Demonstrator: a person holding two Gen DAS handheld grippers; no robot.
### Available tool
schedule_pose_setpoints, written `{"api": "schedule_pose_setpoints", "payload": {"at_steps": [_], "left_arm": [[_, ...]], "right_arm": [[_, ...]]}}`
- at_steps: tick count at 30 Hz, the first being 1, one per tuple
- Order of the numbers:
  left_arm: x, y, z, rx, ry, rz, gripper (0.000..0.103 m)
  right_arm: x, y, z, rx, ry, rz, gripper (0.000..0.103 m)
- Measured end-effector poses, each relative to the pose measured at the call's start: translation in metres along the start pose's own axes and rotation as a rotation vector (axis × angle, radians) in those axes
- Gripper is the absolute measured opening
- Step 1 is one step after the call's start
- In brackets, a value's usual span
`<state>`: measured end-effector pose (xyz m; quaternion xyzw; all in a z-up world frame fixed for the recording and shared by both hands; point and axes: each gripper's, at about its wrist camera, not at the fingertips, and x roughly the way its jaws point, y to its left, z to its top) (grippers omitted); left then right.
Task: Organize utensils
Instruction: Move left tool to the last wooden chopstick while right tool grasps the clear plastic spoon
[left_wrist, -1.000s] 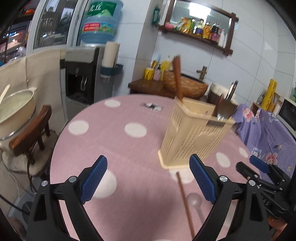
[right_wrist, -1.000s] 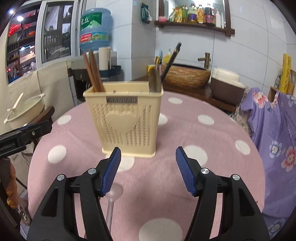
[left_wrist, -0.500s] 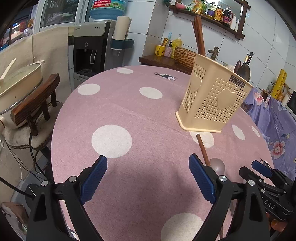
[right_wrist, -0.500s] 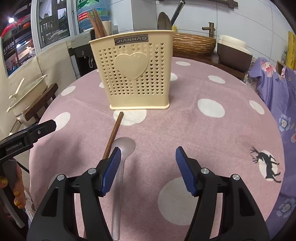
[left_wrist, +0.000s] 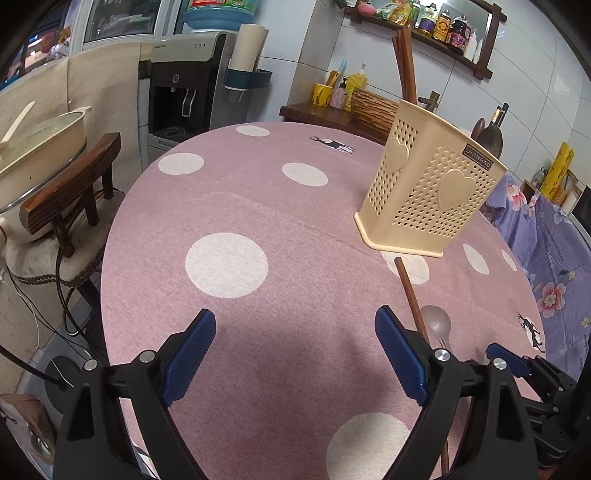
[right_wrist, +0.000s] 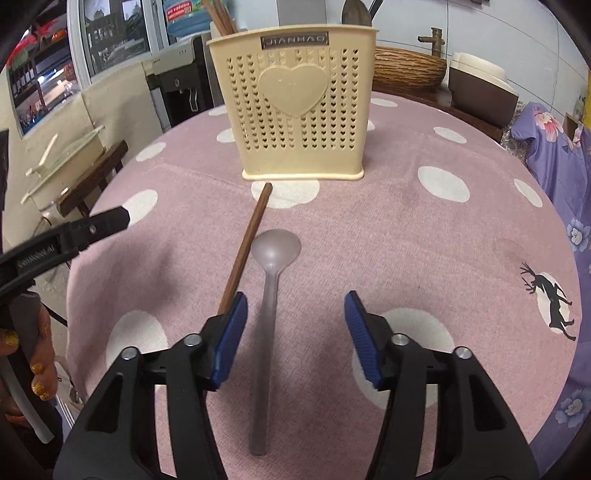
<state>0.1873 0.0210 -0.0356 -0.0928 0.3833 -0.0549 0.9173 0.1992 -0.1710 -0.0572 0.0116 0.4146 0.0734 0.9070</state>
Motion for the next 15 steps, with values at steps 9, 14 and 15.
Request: {"api": "schedule_pose_setpoints", "payload": {"at_steps": [9,14,15], "left_arm": [[0.001,-0.007,-0.002,0.011,0.013,-0.016,0.086],[0.002,-0.011,-0.004,0.016,0.016,-0.016,0.086],[0.002,-0.012,-0.004,0.016,0.018,-0.017,0.086]], "right_arm": [[0.009,0.008,-0.007,-0.021,0.016,-0.030,0.020],[0.007,-0.004,-0.008,-0.002,0.001,-0.066,0.009],[0.006,-0.008,-0.009,0.006,-0.003,-0.076,0.009]]}}
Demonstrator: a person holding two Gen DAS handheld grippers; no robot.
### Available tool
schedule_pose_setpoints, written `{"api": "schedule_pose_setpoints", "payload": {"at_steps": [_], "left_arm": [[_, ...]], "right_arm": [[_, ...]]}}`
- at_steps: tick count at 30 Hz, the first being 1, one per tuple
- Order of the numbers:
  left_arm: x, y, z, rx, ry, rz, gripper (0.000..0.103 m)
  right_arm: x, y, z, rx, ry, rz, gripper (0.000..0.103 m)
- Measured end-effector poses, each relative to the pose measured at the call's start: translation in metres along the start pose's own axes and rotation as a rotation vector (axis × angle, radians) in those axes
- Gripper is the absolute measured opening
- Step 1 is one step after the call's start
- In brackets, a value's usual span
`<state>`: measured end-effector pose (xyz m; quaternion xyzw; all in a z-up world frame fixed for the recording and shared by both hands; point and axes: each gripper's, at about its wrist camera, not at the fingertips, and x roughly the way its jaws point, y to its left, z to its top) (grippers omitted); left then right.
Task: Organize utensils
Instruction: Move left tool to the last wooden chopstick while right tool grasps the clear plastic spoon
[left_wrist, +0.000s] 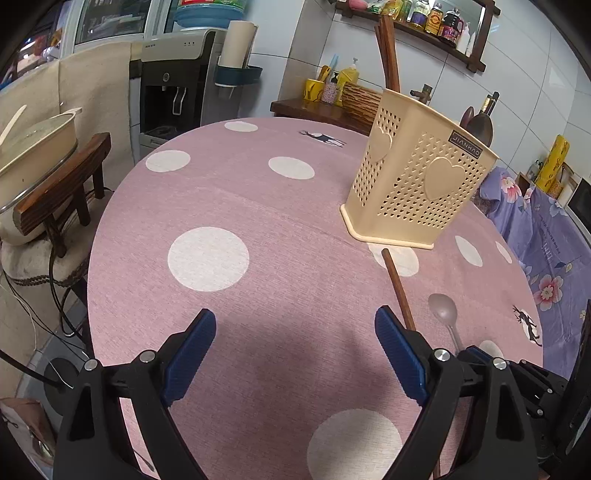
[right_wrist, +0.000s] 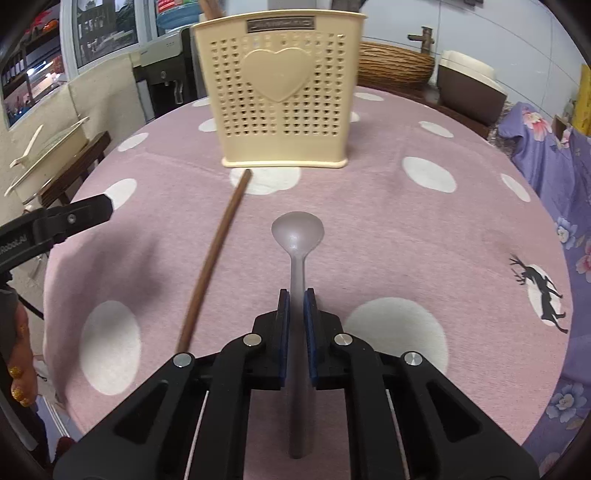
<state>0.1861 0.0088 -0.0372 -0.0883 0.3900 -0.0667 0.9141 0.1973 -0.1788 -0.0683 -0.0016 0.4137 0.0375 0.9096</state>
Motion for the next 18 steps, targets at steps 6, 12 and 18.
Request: {"api": "schedule_pose_setpoints", "payload": {"at_steps": [6,12,18], "left_arm": [[0.003,-0.004,-0.001,0.005,0.008,-0.006,0.086],[0.005,-0.007,-0.004,0.004,0.015,-0.014,0.086],[0.004,-0.008,-0.005,0.015,0.013,-0.005,0.087]], "right_arm": [[-0.005,-0.031,-0.005,0.043,-0.004,-0.048,0.009],[-0.005,-0.037,-0.003,0.047,-0.011,-0.006,0.041],[0.006,-0.039,0.016,0.017,-0.020,-0.020,0.050]]}}
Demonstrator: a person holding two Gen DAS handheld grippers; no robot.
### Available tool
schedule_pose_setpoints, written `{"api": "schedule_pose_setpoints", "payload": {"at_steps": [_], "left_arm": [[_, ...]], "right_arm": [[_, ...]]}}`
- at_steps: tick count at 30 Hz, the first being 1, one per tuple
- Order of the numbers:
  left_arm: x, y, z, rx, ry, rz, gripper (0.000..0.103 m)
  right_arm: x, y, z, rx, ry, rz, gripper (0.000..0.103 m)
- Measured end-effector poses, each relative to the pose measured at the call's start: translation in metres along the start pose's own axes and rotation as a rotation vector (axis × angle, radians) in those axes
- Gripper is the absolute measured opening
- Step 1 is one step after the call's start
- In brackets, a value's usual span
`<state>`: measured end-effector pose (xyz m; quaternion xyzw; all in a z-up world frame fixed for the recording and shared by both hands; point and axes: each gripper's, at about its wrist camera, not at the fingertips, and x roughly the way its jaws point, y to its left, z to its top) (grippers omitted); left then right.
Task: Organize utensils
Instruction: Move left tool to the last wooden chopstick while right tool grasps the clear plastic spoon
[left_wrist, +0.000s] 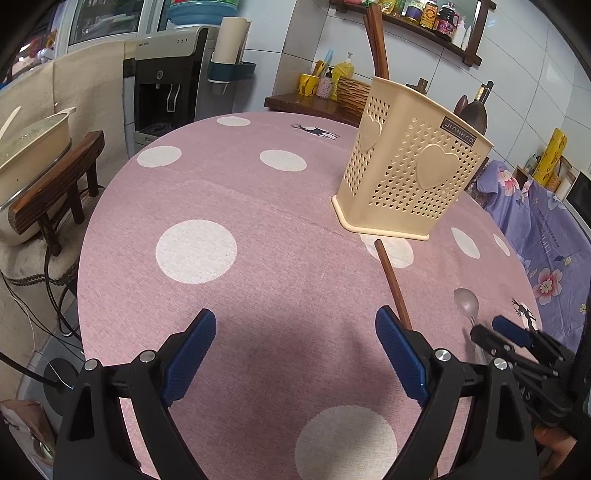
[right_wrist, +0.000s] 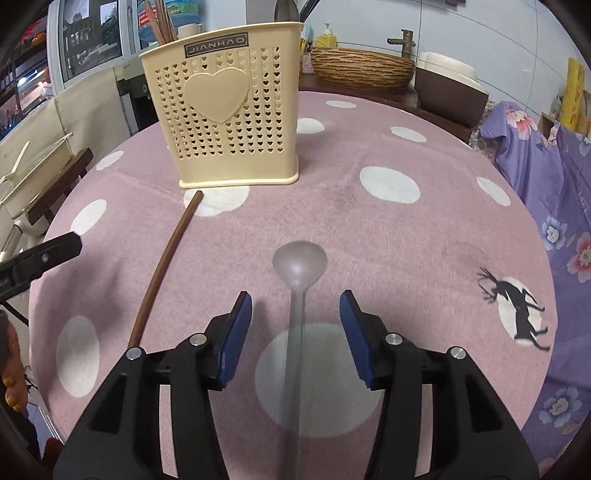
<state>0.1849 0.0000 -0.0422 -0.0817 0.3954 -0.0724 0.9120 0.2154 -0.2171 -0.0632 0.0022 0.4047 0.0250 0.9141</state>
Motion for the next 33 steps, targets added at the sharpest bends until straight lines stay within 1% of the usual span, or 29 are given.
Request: {"api": "schedule_pose_setpoints", "payload": {"at_steps": [3,5,9,11,13,15,20,23,25,26,28,30,32,33], "left_arm": [[0.001,-0.001,-0.001,0.002,0.007,-0.001,0.087],[0.003,-0.002,-0.001,0.004,0.012,-0.001,0.087],[0.005,-0.005,-0.003,0.013,0.021,-0.002,0.087],[0.006,-0.006,-0.002,0.015,0.023,-0.004,0.087],[0.007,-0.008,-0.001,0.020,0.025,-0.006,0.087],[0.008,-0.011,0.001,0.029,0.030,-0.012,0.087],[0.018,-0.028,0.010,0.072,0.054,-0.041,0.086],[0.028,-0.046,0.017,0.110,0.079,-0.067,0.078],[0.036,-0.061,0.021,0.151,0.092,-0.075,0.069],[0.041,-0.067,0.022,0.167,0.096,-0.070,0.066],[0.052,-0.076,0.024,0.180,0.114,-0.067,0.053],[0.063,-0.082,0.026,0.186,0.135,-0.059,0.045],[0.072,-0.086,0.027,0.192,0.153,-0.040,0.040],[0.072,-0.087,0.027,0.193,0.143,-0.030,0.039]], "right_arm": [[0.011,-0.004,0.008,0.006,0.035,0.014,0.050],[0.018,-0.003,0.012,-0.003,0.048,0.006,0.049],[0.024,0.001,0.018,-0.018,0.054,0.008,0.045],[0.026,0.001,0.020,-0.019,0.056,0.009,0.044],[0.027,0.000,0.022,-0.018,0.060,0.010,0.041],[0.027,-0.001,0.023,-0.020,0.063,0.011,0.036],[0.027,-0.003,0.023,-0.020,0.069,0.018,0.036],[0.027,-0.005,0.023,-0.016,0.067,0.025,0.036],[0.027,-0.006,0.023,-0.009,0.064,0.031,0.036],[0.027,-0.006,0.023,-0.007,0.063,0.032,0.036],[0.026,-0.007,0.022,-0.003,0.060,0.037,0.036],[0.026,-0.007,0.022,0.000,0.057,0.037,0.036],[0.025,-0.006,0.021,-0.002,0.056,0.028,0.036],[0.025,-0.005,0.021,-0.007,0.054,0.024,0.036]]}}
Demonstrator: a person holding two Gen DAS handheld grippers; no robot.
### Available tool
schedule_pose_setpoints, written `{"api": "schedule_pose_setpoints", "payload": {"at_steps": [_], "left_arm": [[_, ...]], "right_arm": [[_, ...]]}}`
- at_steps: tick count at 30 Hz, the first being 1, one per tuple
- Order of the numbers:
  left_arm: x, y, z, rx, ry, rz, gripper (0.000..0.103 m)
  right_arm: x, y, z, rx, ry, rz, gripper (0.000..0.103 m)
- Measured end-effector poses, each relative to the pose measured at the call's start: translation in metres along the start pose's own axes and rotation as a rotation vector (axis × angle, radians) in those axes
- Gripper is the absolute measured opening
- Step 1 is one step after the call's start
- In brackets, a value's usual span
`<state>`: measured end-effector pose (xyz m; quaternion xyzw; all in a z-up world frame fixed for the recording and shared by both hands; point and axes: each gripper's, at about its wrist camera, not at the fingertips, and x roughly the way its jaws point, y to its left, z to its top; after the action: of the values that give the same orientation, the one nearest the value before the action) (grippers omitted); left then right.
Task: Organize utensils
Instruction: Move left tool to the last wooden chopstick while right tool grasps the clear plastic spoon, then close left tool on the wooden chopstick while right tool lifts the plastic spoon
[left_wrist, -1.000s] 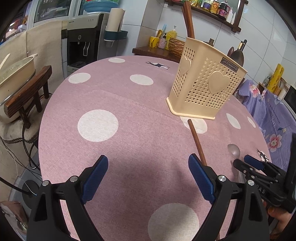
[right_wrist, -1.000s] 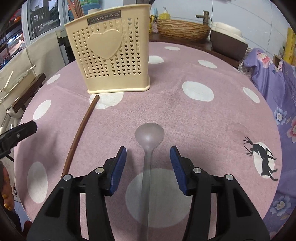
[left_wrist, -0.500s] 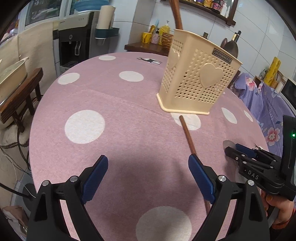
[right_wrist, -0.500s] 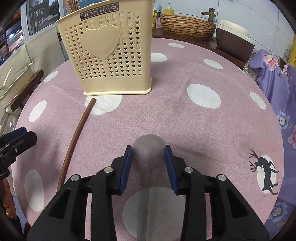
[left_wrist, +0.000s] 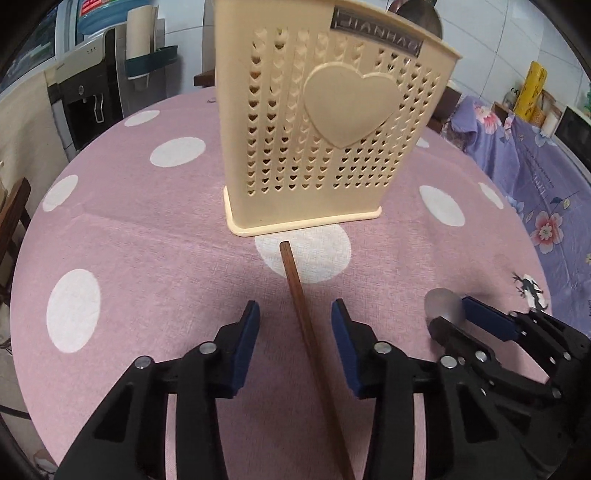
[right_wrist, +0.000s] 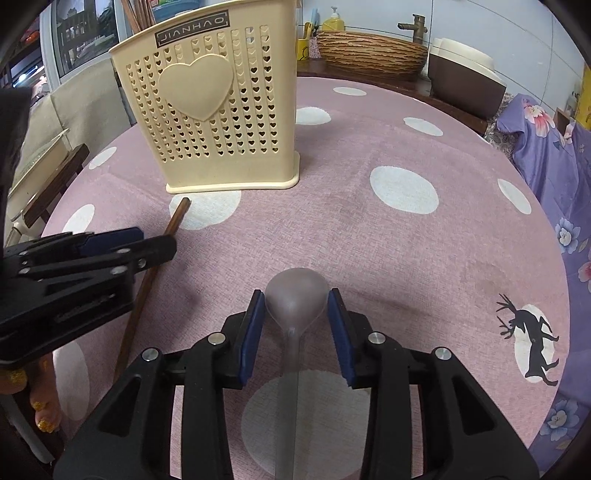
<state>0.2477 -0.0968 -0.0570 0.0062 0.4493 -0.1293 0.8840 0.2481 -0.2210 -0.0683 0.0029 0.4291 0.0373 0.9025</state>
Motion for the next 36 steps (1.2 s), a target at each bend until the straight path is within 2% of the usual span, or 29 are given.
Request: {"api": "schedule_pose_setpoints", "payload": {"at_steps": [3,8,11,18,22,28,35,36], "left_arm": [[0.002,-0.003,0.005,0.008,0.004,0.023,0.035],[0.007,-0.006,0.011,0.038,-0.003,0.075,0.019],[0.009,-0.005,0.015,0.029,-0.005,0.076,0.011],[0.011,-0.005,0.015,0.004,-0.019,0.070,0.010],[0.007,0.001,0.016,-0.036,-0.025,0.025,0.009],[-0.039,0.012,0.029,-0.076,-0.149,-0.020,0.009],[-0.106,0.021,0.045,-0.093,-0.328,-0.056,0.008],[-0.114,0.022,0.046,-0.092,-0.353,-0.056,0.008]], "right_arm": [[0.000,0.001,0.000,0.000,-0.003,-0.006,0.036],[0.000,0.002,0.000,0.002,-0.003,-0.014,0.036],[0.000,0.002,0.000,0.001,-0.003,-0.017,0.036],[0.000,0.002,0.000,0.005,-0.003,-0.013,0.036],[-0.007,-0.004,0.004,0.029,-0.029,0.024,0.036],[-0.040,-0.014,0.021,0.080,-0.125,0.125,0.036],[-0.084,-0.014,0.035,0.079,-0.220,0.184,0.036],[-0.088,-0.013,0.035,0.077,-0.228,0.190,0.022]]}}
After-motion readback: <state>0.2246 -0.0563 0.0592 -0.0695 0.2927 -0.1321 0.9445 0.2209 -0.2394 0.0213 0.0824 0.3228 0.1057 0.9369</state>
